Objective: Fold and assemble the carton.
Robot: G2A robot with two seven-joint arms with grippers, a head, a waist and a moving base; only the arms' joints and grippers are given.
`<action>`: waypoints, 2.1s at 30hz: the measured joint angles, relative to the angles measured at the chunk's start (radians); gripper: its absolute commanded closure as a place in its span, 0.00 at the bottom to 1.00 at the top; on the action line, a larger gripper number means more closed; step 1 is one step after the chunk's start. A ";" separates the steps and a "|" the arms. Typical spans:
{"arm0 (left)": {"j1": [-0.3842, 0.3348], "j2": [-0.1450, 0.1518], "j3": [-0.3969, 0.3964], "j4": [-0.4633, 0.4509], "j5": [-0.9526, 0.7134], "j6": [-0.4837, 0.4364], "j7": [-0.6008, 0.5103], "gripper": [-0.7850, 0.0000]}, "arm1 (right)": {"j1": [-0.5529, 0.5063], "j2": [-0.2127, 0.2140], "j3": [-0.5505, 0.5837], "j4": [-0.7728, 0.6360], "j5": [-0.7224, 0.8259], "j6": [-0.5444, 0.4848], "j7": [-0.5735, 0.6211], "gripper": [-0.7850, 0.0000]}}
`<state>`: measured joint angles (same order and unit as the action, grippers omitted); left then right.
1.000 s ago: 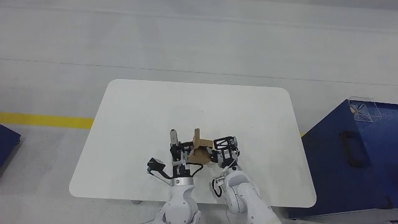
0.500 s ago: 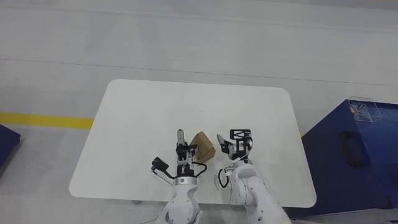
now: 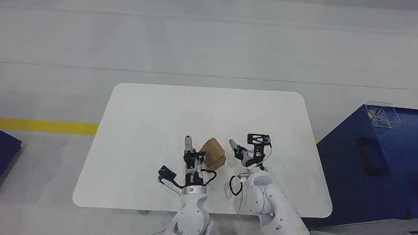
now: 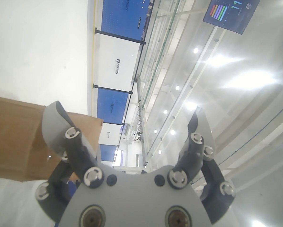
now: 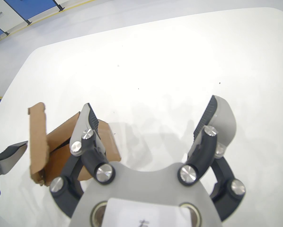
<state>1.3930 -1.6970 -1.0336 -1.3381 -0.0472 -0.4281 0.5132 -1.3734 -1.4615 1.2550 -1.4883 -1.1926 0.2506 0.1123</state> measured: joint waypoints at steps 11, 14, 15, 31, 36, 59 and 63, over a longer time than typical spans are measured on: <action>0.067 0.020 -0.074 -0.164 0.117 0.167 0.039 0.00 | -0.009 -0.001 0.033 -0.064 0.048 0.047 0.029 0.00; 0.120 0.046 -0.142 -0.288 0.114 0.345 -0.164 0.00 | -0.005 0.001 0.037 -0.074 0.060 0.033 0.082 0.00; 0.132 0.056 -0.168 -0.322 0.132 0.410 -0.247 0.00 | -0.004 0.001 0.037 -0.074 0.058 0.029 0.095 0.00; 0.015 0.091 -0.207 -0.208 0.286 0.697 -0.675 0.00 | 0.014 0.000 0.034 -0.096 0.084 0.038 0.130 0.00; -0.028 0.101 -0.198 -0.157 0.313 0.727 -0.791 0.08 | 0.023 -0.001 0.027 -0.087 0.080 0.031 0.147 0.00; -0.056 0.101 -0.138 -0.051 0.259 0.584 -0.693 0.49 | 0.034 0.007 0.027 -0.058 0.023 -0.024 0.159 0.00; -0.065 0.100 -0.131 -0.032 0.247 0.577 -0.686 0.53 | 0.041 0.009 0.017 -0.031 0.033 -0.088 0.197 0.00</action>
<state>1.3279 -1.5966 -1.1649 -1.3706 0.2001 0.1487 -0.1730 -1.3328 -1.4523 1.2717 -1.5194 -1.1599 0.1630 0.3097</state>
